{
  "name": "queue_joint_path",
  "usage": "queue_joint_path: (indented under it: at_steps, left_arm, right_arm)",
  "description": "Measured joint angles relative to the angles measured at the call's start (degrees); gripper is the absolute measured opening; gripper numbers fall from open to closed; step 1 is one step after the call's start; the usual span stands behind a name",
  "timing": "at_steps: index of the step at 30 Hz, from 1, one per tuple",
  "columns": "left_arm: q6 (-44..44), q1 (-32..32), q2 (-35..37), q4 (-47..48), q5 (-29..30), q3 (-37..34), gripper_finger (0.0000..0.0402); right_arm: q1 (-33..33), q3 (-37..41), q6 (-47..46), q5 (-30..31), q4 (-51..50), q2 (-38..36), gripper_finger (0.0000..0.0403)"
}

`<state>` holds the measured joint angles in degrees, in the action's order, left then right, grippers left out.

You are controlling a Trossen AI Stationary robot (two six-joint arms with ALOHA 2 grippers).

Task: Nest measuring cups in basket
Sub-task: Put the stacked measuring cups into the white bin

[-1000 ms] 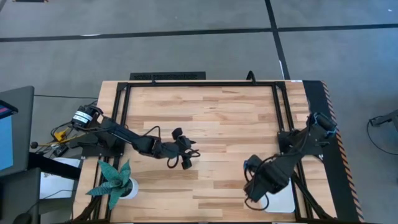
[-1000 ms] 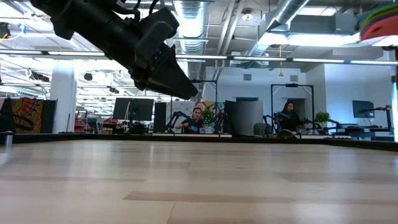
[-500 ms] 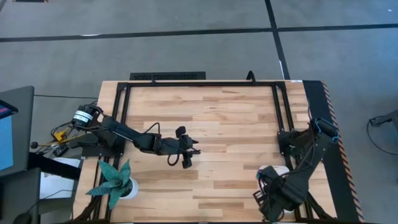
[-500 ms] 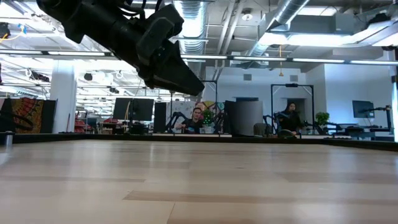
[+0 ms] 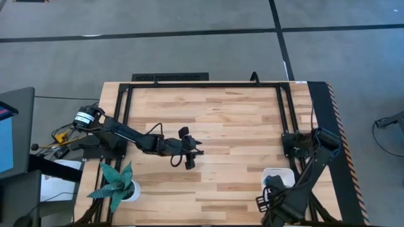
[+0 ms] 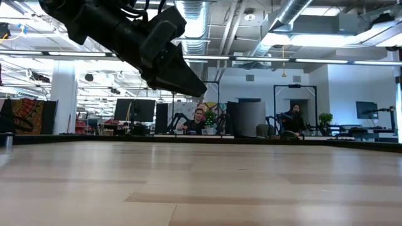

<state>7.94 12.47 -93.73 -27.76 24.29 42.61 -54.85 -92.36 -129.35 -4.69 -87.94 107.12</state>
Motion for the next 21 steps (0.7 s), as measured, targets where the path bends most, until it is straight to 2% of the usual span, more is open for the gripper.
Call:
queue_joint_path:
  at_steps: [9, 21]
  left_arm:
    - [-2.6, 0.0, 0.0, 0.5, 0.0, 0.0, 0.0172]
    - [-4.9, 0.0, 0.0, 1.7, 0.0, 0.0, 0.0172]
  right_arm:
    - [0.8, 0.0, -1.5, -2.4, -0.3, 3.0, 0.012]
    - [3.2, 4.9, -2.7, -4.5, 2.0, 3.0, 0.0122]
